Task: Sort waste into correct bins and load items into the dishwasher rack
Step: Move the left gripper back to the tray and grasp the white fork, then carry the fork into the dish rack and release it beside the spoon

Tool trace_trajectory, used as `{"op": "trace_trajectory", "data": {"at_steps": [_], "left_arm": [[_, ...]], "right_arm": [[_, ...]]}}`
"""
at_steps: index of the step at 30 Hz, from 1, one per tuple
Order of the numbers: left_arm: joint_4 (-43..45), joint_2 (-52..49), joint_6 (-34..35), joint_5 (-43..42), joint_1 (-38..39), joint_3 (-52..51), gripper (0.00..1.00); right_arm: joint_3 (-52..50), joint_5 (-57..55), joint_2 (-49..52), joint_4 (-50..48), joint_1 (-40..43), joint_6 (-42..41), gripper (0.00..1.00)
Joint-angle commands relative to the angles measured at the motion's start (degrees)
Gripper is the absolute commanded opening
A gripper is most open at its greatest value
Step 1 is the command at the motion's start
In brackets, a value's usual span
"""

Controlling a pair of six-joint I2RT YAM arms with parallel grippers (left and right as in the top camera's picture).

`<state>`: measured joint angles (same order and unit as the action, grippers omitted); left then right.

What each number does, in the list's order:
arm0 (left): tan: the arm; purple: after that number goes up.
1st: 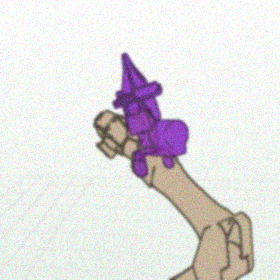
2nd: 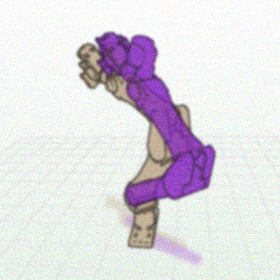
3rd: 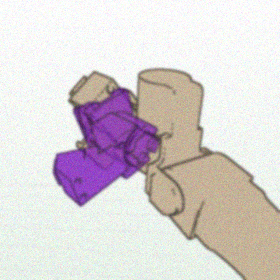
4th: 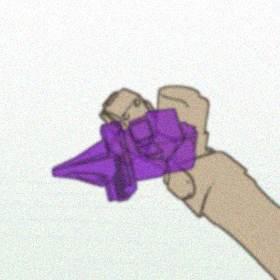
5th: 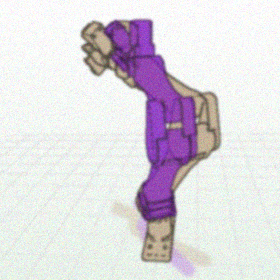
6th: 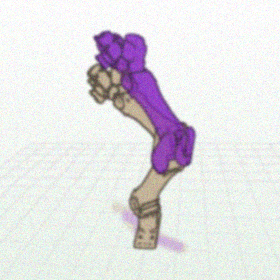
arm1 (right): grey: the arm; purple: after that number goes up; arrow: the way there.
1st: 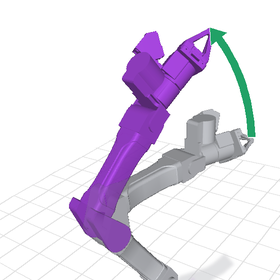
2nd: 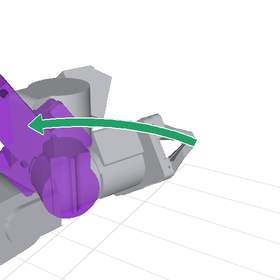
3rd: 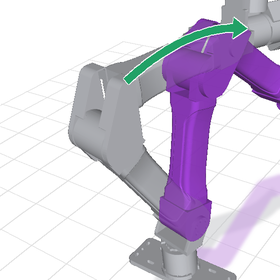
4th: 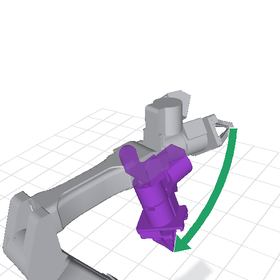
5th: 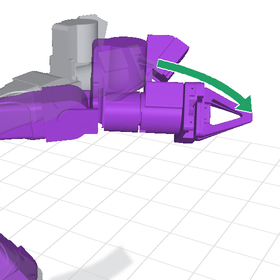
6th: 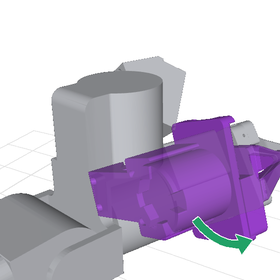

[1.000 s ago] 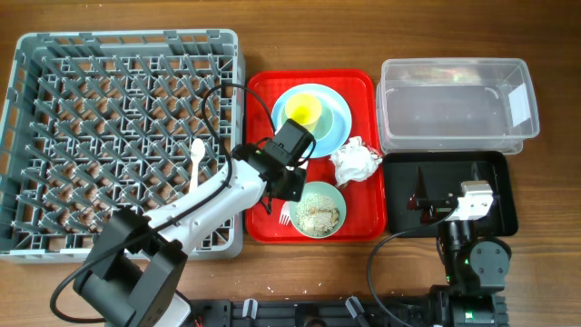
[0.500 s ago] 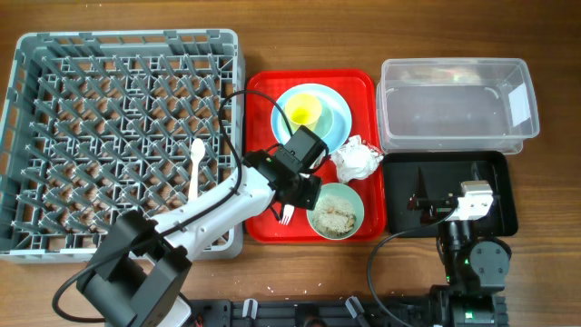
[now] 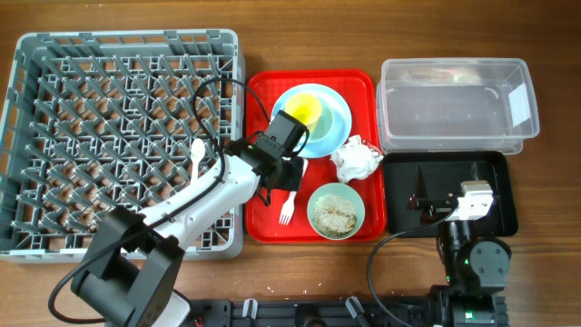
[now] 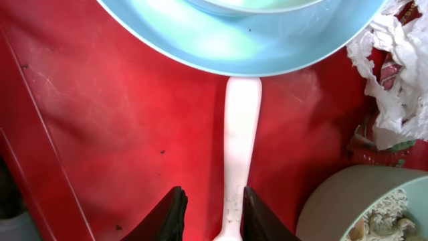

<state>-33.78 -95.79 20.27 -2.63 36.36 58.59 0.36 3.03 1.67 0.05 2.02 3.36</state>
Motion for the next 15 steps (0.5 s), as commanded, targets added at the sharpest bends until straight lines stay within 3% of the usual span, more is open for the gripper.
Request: {"op": "trace_trajectory", "data": {"at_steps": [1,15], "left_arm": [[-0.26,0.28,0.37,1.20,-0.11,0.26,0.29],[4.68,-5.07,2.69,1.07,5.29,-4.33,0.28]], "right_arm": [[-0.07,0.90,0.00,-0.15,-0.33,0.76,1.00],[-0.07,0.90,0.00,-0.15,-0.33,0.74,1.00]]}}
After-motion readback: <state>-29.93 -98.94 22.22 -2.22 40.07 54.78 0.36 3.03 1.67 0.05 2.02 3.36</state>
